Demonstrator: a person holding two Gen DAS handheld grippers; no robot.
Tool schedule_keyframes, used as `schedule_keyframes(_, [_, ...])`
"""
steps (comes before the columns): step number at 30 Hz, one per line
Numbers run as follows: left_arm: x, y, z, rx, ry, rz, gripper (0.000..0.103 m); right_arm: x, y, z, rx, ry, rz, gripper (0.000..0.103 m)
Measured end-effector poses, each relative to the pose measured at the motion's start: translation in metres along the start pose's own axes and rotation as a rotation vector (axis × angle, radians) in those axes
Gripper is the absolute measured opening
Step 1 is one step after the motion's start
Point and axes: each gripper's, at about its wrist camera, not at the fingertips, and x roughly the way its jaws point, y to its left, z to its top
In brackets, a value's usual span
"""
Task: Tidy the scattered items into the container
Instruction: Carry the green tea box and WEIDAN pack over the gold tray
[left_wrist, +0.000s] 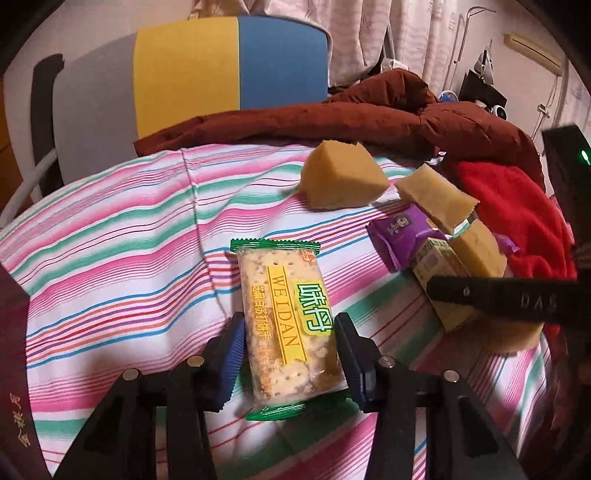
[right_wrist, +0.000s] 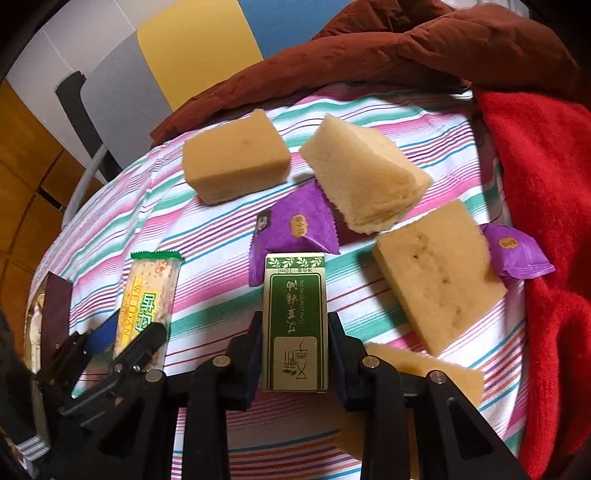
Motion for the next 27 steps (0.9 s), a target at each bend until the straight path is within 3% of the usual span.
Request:
schedule_keyframes(14, [-0.043,0.032,-0.036,-0.166,-0.026,-0.033,0.048,0.0,0.022,-0.005,-0.068,0.007,0.119,0.032])
schedule_keyframes(27, [-0.125,0.073,-0.049,-0.26,-0.171,-0.055,0.048,-0.003,0.034,-0.009,-0.104,-0.002,0.161,0.032])
